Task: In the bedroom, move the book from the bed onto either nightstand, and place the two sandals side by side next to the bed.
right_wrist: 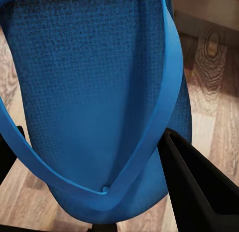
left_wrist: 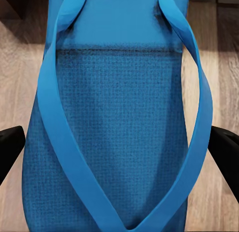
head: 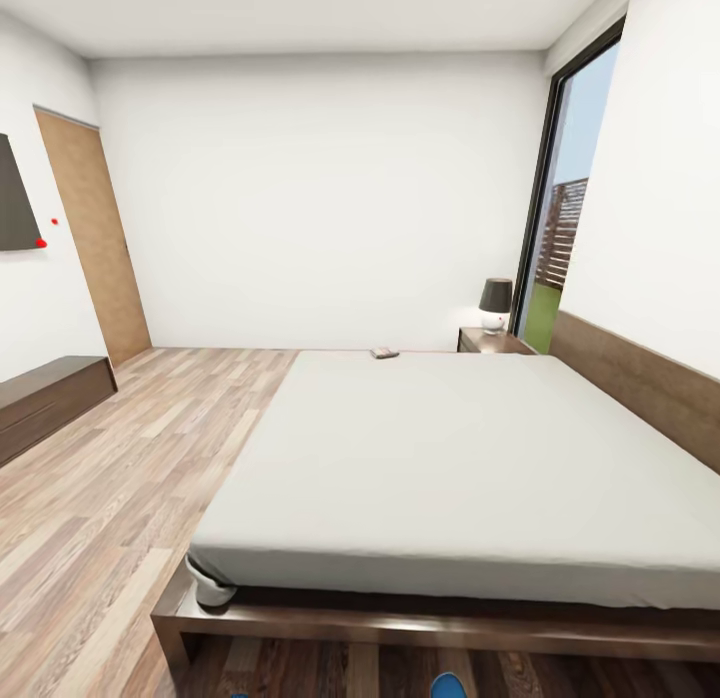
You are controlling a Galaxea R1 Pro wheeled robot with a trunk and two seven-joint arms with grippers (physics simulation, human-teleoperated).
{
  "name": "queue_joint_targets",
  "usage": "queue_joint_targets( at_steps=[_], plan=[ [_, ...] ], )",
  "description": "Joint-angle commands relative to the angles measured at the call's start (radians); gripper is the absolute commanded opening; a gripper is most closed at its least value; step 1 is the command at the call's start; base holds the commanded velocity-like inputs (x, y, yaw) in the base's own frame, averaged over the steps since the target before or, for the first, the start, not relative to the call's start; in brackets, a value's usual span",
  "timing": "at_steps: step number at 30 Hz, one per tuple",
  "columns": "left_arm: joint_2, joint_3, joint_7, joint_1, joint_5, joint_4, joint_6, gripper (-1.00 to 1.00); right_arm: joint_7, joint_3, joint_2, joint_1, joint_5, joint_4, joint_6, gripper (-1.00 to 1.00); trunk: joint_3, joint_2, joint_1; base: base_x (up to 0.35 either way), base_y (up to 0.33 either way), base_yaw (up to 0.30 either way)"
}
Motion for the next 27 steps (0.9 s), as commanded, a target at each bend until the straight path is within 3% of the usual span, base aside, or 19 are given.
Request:
queue_joint_targets(
  at_steps=[1, 27],
  plan=[
    [0.0, -0.009, 0.005, -0.001, 0.007, 0.001, -0.004, -1.0, -0.009, 0.007, 0.0, -0.001, 0.001, 0.001, -0.002, -1.0, -0.004, -0.008, 0.004, 0.0, 0.0, 0.0],
    [-0.002, -0.006, 0.016, -0.01, 0.011, -0.006, 0.0, -1.0, -0.01, 0.004, -0.002, -0.001, 0.001, 0.0, -0.002, -1.0, -0.086, -0.19, 0.104, 0.0, 0.0, 0.0]
  ],
)
